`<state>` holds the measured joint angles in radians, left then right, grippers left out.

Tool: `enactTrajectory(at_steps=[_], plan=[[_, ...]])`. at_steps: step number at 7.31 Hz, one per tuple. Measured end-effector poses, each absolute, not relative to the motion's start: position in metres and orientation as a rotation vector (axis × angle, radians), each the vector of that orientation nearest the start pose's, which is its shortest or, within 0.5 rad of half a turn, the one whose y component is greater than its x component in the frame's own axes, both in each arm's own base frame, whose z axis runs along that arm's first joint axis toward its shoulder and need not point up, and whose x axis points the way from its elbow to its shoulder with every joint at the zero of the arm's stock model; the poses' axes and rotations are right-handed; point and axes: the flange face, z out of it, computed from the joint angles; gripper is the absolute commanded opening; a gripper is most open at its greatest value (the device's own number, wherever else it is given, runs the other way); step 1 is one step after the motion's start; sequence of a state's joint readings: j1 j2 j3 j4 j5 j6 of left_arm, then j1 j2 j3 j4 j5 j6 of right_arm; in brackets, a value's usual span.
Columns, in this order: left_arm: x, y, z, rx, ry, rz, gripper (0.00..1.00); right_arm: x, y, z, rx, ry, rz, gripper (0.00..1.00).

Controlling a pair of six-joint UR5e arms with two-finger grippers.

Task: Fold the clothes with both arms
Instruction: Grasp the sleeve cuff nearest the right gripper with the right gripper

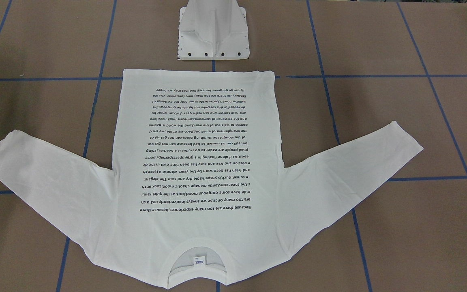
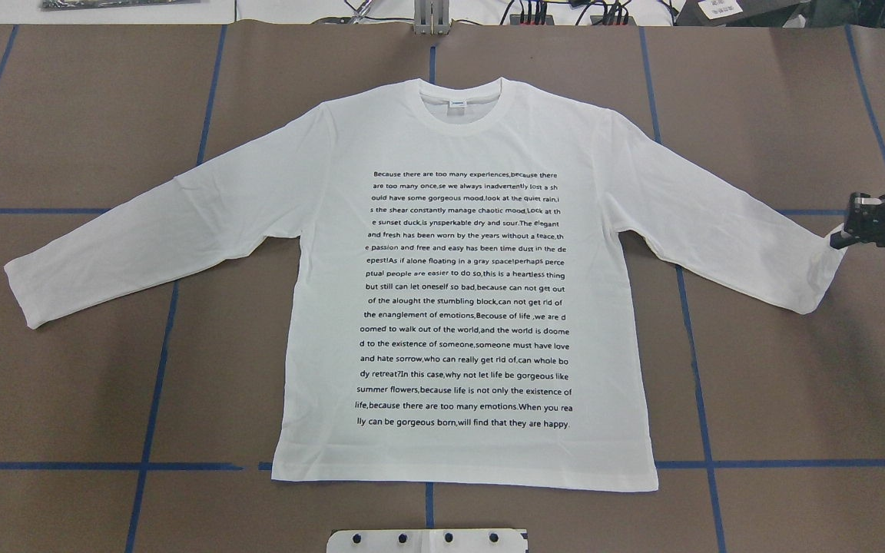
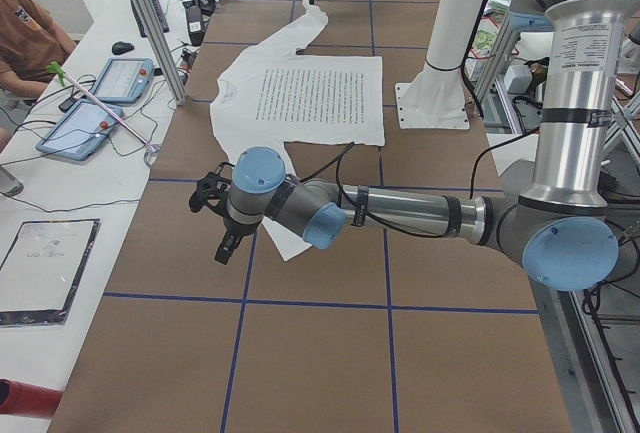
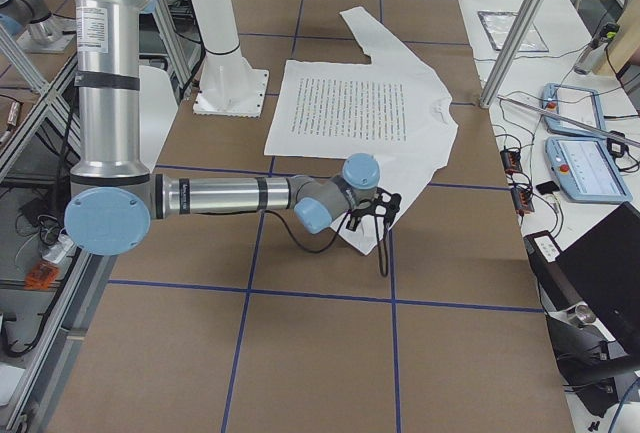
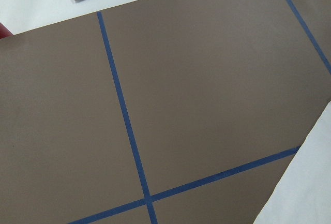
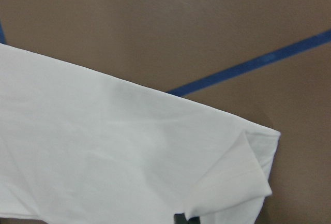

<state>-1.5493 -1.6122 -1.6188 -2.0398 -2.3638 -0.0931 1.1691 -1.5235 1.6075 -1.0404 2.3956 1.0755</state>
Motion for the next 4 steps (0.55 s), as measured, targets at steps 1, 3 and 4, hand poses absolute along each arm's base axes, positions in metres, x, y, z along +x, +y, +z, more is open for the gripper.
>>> enactTrajectory(at_steps=[1,3,4], plan=[[-0.051,-0.531,0.557,0.493,0.800,0.159,0.99,-0.170,-0.546,0.504,-0.121,-0.991,0.400,0.00],[-0.051,-0.532,0.556,0.503,0.800,0.163,0.99,-0.218,-0.595,0.398,-0.145,-1.021,0.459,0.00],[-0.051,-0.532,0.554,0.506,0.801,0.165,0.99,-0.251,-0.608,0.341,-0.145,-1.038,0.489,0.00]])
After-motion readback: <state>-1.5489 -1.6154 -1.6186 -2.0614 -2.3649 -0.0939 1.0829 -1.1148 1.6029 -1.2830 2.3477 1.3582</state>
